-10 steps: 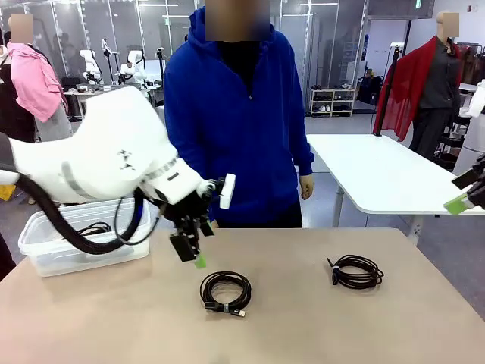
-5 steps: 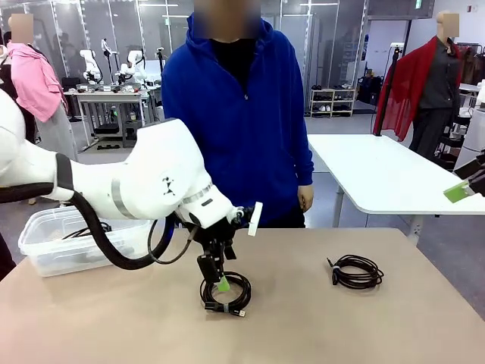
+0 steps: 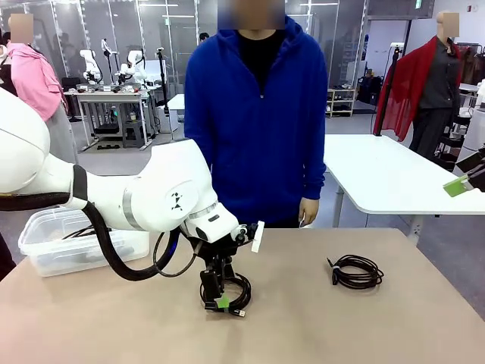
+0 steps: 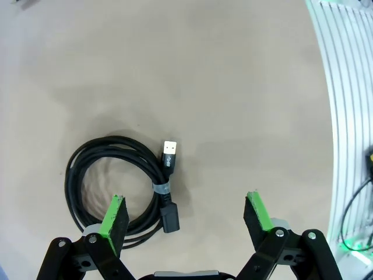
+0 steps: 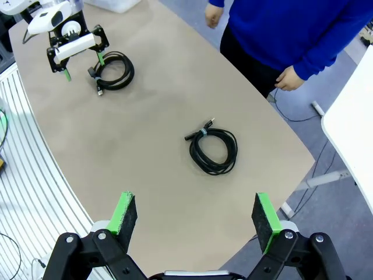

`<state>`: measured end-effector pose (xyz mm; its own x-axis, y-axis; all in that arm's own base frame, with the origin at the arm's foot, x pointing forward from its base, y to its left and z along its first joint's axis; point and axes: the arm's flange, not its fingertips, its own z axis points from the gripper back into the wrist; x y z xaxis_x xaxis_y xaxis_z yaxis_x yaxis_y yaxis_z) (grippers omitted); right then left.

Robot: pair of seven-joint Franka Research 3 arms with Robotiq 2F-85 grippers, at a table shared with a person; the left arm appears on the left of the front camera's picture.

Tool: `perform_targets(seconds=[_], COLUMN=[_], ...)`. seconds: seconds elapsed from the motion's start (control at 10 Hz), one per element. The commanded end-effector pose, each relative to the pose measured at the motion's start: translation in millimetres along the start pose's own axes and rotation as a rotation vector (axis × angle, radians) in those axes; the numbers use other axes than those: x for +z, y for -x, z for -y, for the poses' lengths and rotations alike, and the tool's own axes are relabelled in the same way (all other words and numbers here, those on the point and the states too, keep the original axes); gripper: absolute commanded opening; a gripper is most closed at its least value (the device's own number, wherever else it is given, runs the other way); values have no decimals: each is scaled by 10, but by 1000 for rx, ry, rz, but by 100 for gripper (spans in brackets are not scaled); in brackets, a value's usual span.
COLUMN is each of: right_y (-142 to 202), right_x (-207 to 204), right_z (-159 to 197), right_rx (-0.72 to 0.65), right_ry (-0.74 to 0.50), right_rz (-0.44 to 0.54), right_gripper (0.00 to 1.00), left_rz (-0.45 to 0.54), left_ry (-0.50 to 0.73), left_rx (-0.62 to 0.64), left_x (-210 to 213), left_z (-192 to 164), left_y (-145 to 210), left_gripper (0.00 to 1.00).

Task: Organize and store the cables.
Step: Place the USB Extension Cable into the Organizing box.

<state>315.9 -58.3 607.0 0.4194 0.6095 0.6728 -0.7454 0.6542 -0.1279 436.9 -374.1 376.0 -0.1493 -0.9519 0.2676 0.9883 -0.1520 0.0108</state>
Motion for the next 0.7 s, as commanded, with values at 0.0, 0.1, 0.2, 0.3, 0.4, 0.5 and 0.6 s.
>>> perform_targets(seconds=[0.0, 0.1, 0.2, 0.3, 0.4, 0.5, 0.6], right_y=[1, 1, 1, 1, 1, 1, 1], right_x=[9, 9, 9, 9, 9, 9, 9], right_z=[9, 9, 9, 9, 9, 9, 9], right_rx=[-2, -2, -2, -2, -2, -2, -2], right_ry=[-4, -4, -4, -4, -4, -4, -4], right_rz=[-1, -1, -1, -1, -1, -1, -1], right_gripper=[100, 100, 100, 100, 100, 100, 100], left_rz=[7, 7, 7, 1, -12, -11, -34], left_ry=[-12, -12, -12, -1, 26, 35, 37], left_rx=[-25, -25, -25, -1, 9, 26, 42], left_x=[26, 26, 26, 6, -106, -216, -310], left_z=[-11, -11, -11, 2, -44, -47, -43], left_y=[-11, -11, -11, -13, -19, -34, -47], left_gripper=[100, 100, 100, 100, 100, 100, 100])
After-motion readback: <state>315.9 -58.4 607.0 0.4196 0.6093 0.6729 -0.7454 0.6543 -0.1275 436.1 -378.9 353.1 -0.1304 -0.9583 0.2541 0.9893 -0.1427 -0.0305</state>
